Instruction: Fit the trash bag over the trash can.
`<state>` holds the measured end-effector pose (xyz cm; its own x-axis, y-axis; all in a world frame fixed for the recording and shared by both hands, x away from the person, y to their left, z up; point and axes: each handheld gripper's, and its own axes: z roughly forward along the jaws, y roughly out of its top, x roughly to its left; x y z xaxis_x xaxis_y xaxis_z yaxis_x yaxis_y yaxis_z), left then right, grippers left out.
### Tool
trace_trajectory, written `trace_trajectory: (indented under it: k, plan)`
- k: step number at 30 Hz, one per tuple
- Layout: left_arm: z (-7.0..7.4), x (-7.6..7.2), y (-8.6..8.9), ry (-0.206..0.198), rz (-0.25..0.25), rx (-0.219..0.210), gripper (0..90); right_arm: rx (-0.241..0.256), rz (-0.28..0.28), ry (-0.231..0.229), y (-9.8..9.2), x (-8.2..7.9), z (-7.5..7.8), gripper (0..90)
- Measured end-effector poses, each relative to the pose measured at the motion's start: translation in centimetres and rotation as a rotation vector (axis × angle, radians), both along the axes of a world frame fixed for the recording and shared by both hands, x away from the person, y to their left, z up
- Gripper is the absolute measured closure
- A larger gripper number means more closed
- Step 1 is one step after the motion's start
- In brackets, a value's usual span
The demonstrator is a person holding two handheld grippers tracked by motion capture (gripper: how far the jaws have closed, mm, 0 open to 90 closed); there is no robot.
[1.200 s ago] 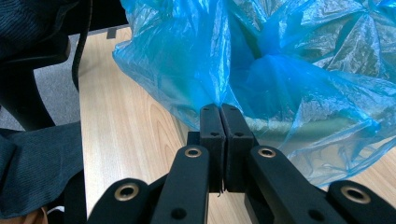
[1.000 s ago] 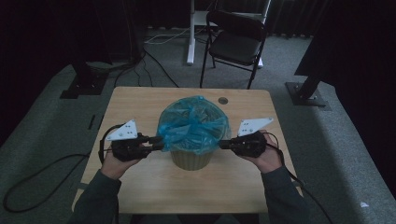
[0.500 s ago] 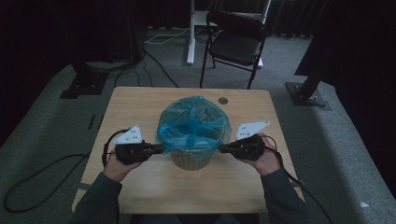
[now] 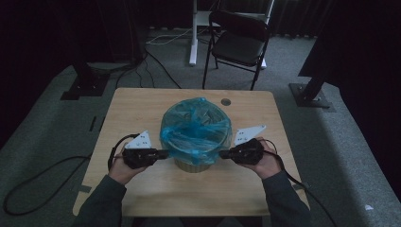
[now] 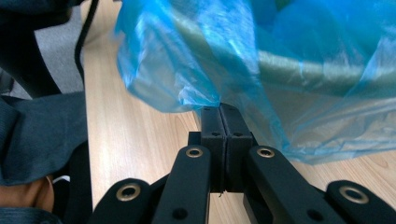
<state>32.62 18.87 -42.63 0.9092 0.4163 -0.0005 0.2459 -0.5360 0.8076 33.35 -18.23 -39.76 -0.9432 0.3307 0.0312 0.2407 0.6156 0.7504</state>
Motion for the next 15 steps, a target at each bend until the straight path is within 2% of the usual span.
trace_trajectory:
  k: [5, 10, 15]
  plan:
    - [-0.5, 0.4, 0.1, 0.002, 0.029, 0.033, 85.6, -0.04, -0.027, 0.003, 0.1, 0.4, -0.6, 89.6]
    - [-1.0, 1.2, 0.9, 0.027, 0.062, 0.022, 84.7, -0.049, -0.044, 0.015, -0.2, 0.6, -1.0, 89.5]
    - [-1.3, 1.5, 1.4, 0.045, 0.088, 0.015, 79.4, -0.06, -0.044, 0.02, -0.2, 0.6, -1.2, 89.5]
